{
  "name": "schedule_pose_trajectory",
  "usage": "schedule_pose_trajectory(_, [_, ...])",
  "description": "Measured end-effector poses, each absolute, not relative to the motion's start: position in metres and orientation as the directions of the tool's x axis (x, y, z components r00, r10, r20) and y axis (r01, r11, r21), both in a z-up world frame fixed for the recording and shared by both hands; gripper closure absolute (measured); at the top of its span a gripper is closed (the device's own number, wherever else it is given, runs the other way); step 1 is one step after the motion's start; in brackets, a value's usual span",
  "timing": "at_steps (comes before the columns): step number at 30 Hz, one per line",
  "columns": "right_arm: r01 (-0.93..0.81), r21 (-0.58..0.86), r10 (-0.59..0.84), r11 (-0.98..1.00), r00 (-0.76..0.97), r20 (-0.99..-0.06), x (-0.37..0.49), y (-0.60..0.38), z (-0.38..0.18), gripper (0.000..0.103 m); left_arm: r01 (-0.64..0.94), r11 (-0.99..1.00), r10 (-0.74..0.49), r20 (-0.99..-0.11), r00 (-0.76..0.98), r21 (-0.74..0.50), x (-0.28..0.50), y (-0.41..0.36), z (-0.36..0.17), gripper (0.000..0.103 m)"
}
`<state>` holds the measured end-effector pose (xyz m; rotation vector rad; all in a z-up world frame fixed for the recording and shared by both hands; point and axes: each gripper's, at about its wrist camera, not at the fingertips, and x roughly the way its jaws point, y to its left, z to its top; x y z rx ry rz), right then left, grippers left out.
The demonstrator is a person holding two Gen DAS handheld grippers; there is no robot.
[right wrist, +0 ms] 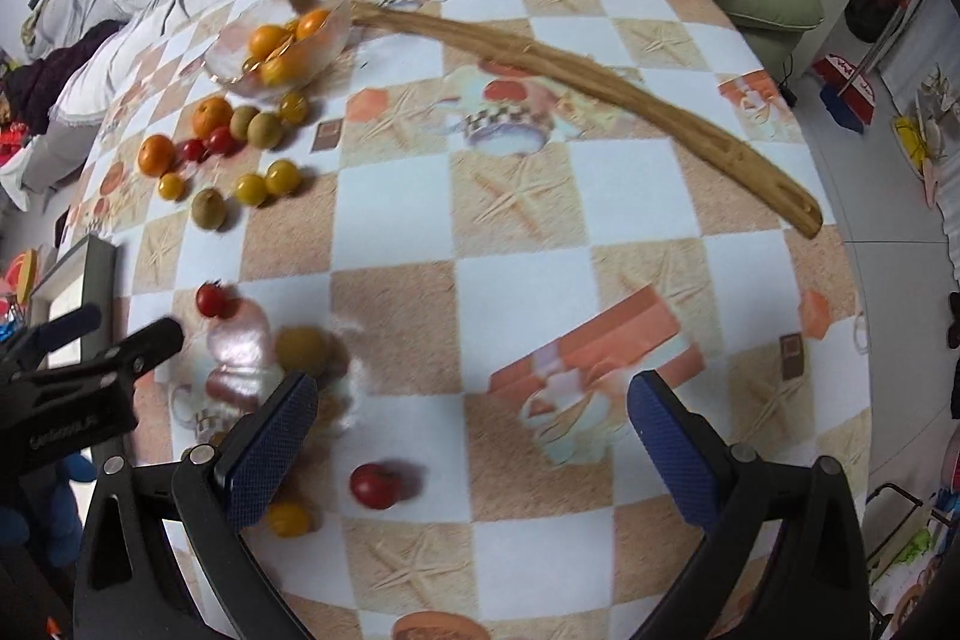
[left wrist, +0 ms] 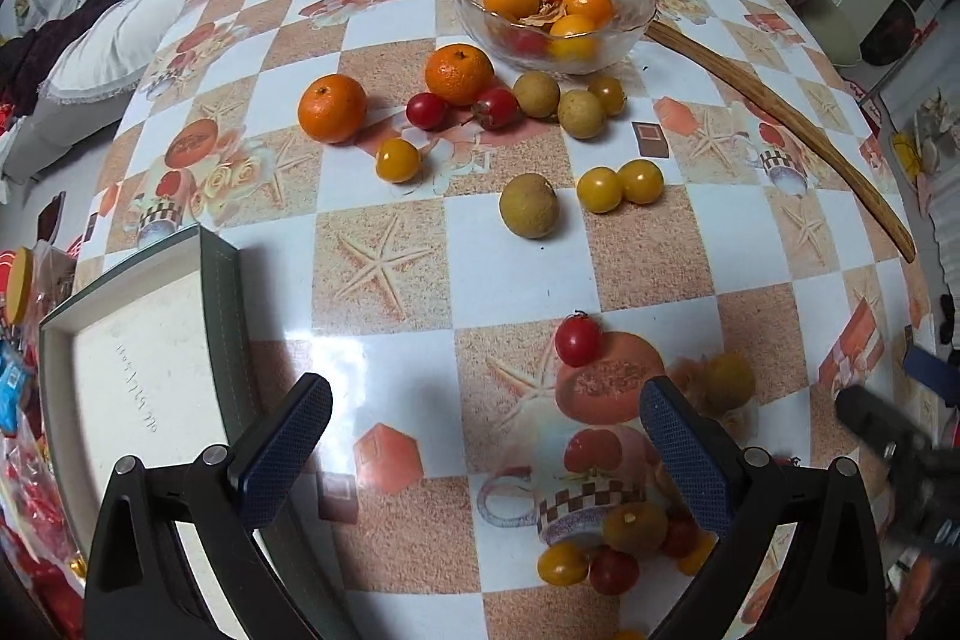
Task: Organize fruits
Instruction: 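Move both grippers toward the cluster of loose fruits beside the tray, then grasp a red cherry tomato with the left gripper while the right grasps a brown longan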
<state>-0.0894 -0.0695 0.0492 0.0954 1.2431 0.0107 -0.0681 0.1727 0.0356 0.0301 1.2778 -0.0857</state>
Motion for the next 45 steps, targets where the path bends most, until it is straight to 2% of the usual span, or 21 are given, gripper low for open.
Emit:
schedule_pose_trajectory(32, [-0.027,0.122,0.125,0.992,0.285,-0.95,-0.094,-0.062,0.042,0.0,0.075,0.996,0.026,-0.96,0.28,0.049,-0.058,0.134,0.006,0.0])
schedule_pose_trajectory(34, [-0.034,0.126,0.13,0.991,0.284,-0.95,-0.094,-0.061,0.041,0.0,0.082,0.996,0.019,-0.961,0.274,0.043,-0.06,0.131,0.005,0.012])
schedule_pose_trajectory(38, [-0.043,0.134,0.141,0.99,0.279,-0.95,-0.094,-0.06,0.04,0.0,0.084,0.996,0.008,-0.96,0.279,0.033,-0.062,0.13,0.007,0.014])
schedule_pose_trajectory(41, [-0.053,0.142,0.151,0.988,0.276,-0.949,-0.093,-0.057,0.038,0.0,0.093,0.996,-0.031,-0.959,0.283,-0.004,-0.067,0.128,0.01,0.028])
schedule_pose_trajectory(43, [-0.064,0.143,0.155,0.988,0.274,-0.949,-0.092,-0.054,0.036,0.0,0.118,0.993,-0.049,-0.954,0.295,-0.014,-0.07,0.123,0.013,0.049])
schedule_pose_trajectory(44, [-0.069,0.143,0.157,0.987,0.273,-0.949,-0.091,-0.052,0.035,0.0,0.131,0.991,-0.054,-0.952,0.301,-0.015,-0.072,0.121,0.015,0.055])
schedule_pose_trajectory(45, [-0.075,0.147,0.162,0.986,0.273,-0.948,-0.09,-0.051,0.034,0.0,0.139,0.99,-0.055,-0.951,0.305,-0.013,-0.072,0.12,0.016,0.067])
